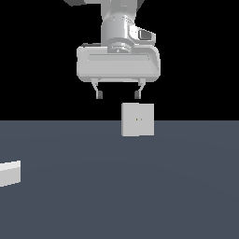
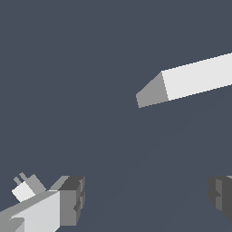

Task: Plug the charger into the wall socket.

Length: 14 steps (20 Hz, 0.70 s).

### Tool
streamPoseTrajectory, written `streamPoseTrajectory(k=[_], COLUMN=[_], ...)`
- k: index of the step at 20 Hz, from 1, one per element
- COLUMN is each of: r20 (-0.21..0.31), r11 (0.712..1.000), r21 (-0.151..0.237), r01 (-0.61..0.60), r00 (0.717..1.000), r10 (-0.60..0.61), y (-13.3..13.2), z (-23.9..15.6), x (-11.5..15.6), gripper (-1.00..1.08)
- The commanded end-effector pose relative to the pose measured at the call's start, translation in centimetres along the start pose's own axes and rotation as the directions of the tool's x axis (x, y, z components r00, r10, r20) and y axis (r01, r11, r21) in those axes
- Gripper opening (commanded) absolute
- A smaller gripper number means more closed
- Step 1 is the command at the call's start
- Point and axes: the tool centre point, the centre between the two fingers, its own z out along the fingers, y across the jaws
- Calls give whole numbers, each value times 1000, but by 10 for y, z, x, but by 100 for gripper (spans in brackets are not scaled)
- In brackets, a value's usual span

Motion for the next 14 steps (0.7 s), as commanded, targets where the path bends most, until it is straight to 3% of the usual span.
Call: streamPoseTrajectory(k=[1, 7, 14], r20=[0, -6, -30], r11=[1000, 999, 984], r21=[0, 1, 4], r01=[0, 38, 176], r00=[1000, 999, 984], r10=[0, -38, -176], y=[0, -12, -54], z=[0, 6, 26], x=[0, -2, -14], gripper=[100, 100, 100])
